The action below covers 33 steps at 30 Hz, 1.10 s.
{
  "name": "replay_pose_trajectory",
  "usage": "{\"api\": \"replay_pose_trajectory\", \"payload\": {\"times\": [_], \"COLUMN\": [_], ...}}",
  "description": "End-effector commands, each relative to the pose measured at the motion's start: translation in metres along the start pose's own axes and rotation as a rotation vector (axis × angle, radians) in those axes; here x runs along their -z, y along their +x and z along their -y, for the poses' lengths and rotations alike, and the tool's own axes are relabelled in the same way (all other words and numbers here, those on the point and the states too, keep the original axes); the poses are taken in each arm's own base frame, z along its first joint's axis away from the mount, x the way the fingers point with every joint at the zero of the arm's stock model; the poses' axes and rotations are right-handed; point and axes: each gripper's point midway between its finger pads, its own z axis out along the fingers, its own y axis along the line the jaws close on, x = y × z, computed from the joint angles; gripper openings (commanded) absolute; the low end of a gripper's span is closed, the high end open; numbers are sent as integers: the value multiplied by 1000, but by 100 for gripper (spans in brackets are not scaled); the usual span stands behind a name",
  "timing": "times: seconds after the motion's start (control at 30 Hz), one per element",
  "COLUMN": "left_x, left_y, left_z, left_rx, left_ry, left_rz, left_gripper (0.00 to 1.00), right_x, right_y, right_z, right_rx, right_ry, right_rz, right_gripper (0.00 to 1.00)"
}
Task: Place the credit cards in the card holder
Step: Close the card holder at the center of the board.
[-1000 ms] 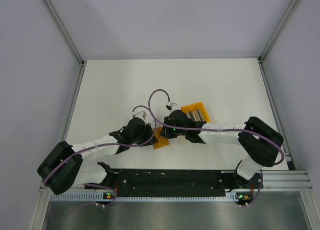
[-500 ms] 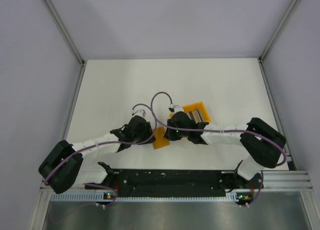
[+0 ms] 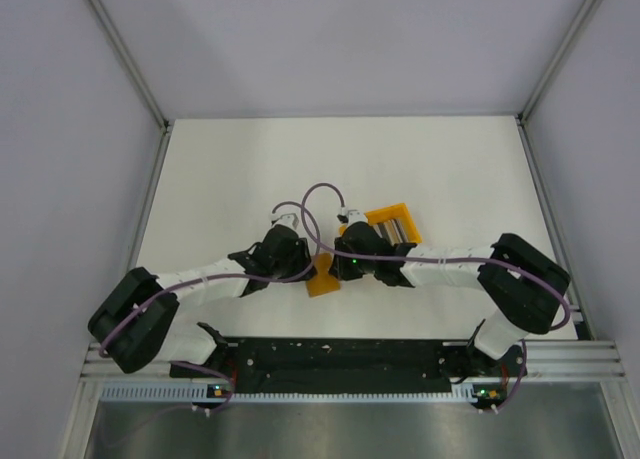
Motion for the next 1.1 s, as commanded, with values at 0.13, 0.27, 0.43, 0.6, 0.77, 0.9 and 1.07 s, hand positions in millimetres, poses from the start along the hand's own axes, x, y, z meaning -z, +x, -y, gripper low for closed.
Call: {"api": "replay_pose_trajectory", "payload": {"times": [0.13, 0.27, 0.43, 0.6, 0.77, 0.9, 1.07], "left_x": [-7, -9, -10, -10, -10, -10, -10], "left_y": [21, 24, 23, 22, 22, 21, 20], "left_z": [-13, -16, -15, -15, -14, -13, -12], "left_rx": [-21, -21, -20, -23, -21, -21, -22], "left_ry": [-38, -44, -43, -41, -38, -36, -33], "left_rz": [-72, -81, -79, -79, -80, -77, -72], "left_gripper": [47, 46, 46, 45, 45, 45, 45], "right_x": [-3, -2, -4, -5, -7, -10, -13], "right_y": [-26, -32, -28, -23, -21, -19, -20], "right_z": [-13, -10, -8, -5, -7, -7, -7], "right_rx": [11, 12, 15, 7, -1, -7, -16], "right_ry": [-30, -23, -19, -20, -31, -30, -33], "right_rz": [55, 68, 46, 33, 28, 23, 30], "right_gripper": [13, 13, 13, 13, 11, 11, 11]}}
